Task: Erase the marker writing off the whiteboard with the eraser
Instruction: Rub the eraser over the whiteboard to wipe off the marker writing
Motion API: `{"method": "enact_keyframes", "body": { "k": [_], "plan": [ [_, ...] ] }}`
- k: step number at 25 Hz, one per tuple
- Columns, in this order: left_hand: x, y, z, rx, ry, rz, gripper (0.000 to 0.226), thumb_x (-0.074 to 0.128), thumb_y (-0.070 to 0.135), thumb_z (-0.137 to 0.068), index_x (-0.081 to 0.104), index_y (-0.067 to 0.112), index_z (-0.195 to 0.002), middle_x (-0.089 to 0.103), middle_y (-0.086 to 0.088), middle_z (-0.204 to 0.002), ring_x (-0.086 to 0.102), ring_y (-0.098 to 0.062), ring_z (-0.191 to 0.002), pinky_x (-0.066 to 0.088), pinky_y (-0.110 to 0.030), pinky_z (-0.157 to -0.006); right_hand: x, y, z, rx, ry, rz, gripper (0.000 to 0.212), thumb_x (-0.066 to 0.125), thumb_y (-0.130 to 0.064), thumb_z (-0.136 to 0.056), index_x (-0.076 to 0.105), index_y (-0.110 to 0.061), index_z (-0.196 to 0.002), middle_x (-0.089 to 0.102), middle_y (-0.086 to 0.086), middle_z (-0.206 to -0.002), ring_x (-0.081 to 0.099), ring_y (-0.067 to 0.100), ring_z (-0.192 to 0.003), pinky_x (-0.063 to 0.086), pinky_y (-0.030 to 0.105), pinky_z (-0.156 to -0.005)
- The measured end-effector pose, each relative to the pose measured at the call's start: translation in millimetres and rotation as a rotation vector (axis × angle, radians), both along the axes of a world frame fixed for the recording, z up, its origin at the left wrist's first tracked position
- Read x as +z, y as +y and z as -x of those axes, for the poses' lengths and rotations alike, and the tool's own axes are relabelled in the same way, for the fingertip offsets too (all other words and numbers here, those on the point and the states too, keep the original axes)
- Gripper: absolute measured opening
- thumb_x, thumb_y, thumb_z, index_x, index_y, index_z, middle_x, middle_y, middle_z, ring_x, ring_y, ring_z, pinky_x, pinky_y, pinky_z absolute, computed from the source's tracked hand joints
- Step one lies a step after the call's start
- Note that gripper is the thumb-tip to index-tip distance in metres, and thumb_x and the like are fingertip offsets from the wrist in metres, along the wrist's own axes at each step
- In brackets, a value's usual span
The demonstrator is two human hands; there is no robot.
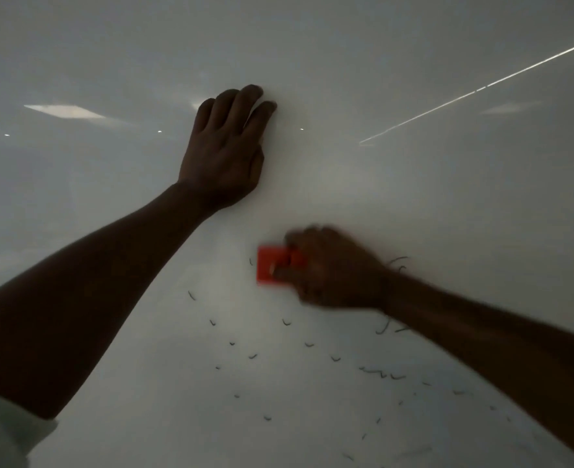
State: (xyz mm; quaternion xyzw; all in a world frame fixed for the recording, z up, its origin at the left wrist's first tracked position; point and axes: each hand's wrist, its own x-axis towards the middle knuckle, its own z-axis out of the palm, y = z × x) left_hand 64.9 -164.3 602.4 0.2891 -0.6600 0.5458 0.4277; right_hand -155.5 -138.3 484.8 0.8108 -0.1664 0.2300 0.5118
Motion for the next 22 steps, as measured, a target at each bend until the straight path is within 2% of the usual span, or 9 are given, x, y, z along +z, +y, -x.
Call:
{"method": "enact_keyframes", "body": {
  "k": [3,6,8,10,13,15,17,19,22],
  "plan": [
    [2,4,1,-0.014,-0.020,-0.024,0.051,0.054,0.014,-0.088,0.057,0.002,-0.137,0.053,-0.022,-0.145,0.052,-0.042,-0.126,0.037,-0.044,-0.102,81,-4,18,-0.023,-0.552,0.161,0.040,0.062,-0.039,-0.085,0.062,-0.019,-0.119,0.058,0.024,-0.111,0.057,0.040,-0.092,0.054,0.042,-0.070],
    [-16,8,-22,-0.092,0.007,-0.019,0.044,0.055,0.014,-0.091,0.057,0.005,-0.134,0.054,-0.019,-0.143,0.050,-0.039,-0.128,0.039,-0.044,-0.101,58,-10,-2,-0.076,-0.862,0.214,0.037,0.064,-0.036,-0.085,0.059,-0.018,-0.117,0.055,0.020,-0.111,0.052,0.034,-0.095,0.049,0.040,-0.073],
    [-50,6,-51,-0.089,0.073,-0.020,0.039,0.053,0.017,-0.095,0.057,0.006,-0.133,0.054,-0.019,-0.143,0.049,-0.037,-0.128,0.039,-0.046,-0.101,17,-10,-23,-0.061,-0.891,0.161,0.040,0.064,-0.034,-0.085,0.061,-0.018,-0.121,0.055,0.020,-0.112,0.050,0.035,-0.095,0.047,0.040,-0.074],
    [-84,4,-80,-0.053,0.116,-0.042,0.041,0.051,0.021,-0.100,0.057,0.004,-0.137,0.051,-0.020,-0.148,0.047,-0.038,-0.132,0.037,-0.048,-0.105,-32,-8,-47,-0.026,-0.760,0.051,0.043,0.065,-0.033,-0.084,0.064,-0.019,-0.125,0.057,0.023,-0.115,0.051,0.037,-0.094,0.048,0.042,-0.075],
    [-98,-3,-101,-0.032,0.065,-0.057,0.047,0.049,0.022,-0.103,0.052,0.004,-0.146,0.044,-0.022,-0.157,0.041,-0.039,-0.142,0.034,-0.050,-0.114,-90,3,-70,-0.016,-0.271,-0.049,0.043,0.069,-0.031,-0.082,0.066,-0.022,-0.124,0.060,0.025,-0.118,0.058,0.040,-0.093,0.052,0.044,-0.078],
    [-97,-6,-98,-0.047,0.057,-0.040,0.047,0.050,0.021,-0.103,0.049,0.006,-0.148,0.043,-0.021,-0.158,0.040,-0.038,-0.144,0.034,-0.051,-0.116,-73,5,-65,-0.018,-0.038,-0.047,0.044,0.074,-0.030,-0.079,0.068,-0.023,-0.121,0.063,0.026,-0.116,0.062,0.039,-0.092,0.054,0.044,-0.077],
    [-98,-9,-100,-0.068,0.047,-0.025,0.048,0.051,0.020,-0.103,0.049,0.006,-0.148,0.043,-0.021,-0.158,0.039,-0.037,-0.145,0.034,-0.050,-0.117,-26,0,-57,0.012,-0.178,-0.005,0.044,0.076,-0.030,-0.076,0.070,-0.021,-0.119,0.064,0.027,-0.113,0.062,0.042,-0.090,0.055,0.046,-0.075],
    [-98,-11,-101,-0.092,0.055,-0.004,0.047,0.051,0.015,-0.102,0.050,0.006,-0.148,0.043,-0.021,-0.157,0.039,-0.036,-0.145,0.032,-0.047,-0.118,26,-5,-50,0.004,-0.558,0.095,0.040,0.069,-0.034,-0.079,0.066,-0.022,-0.118,0.060,0.022,-0.112,0.057,0.040,-0.092,0.053,0.044,-0.073],
    [-97,-11,-103,-0.137,0.067,-0.004,0.046,0.048,0.010,-0.101,0.052,0.007,-0.147,0.044,-0.019,-0.157,0.038,-0.034,-0.145,0.025,-0.038,-0.122,7,-14,-81,-0.010,-0.879,0.122,0.038,0.063,-0.035,-0.082,0.060,-0.022,-0.118,0.054,0.018,-0.110,0.050,0.035,-0.095,0.046,0.041,-0.073]
  ]
}}
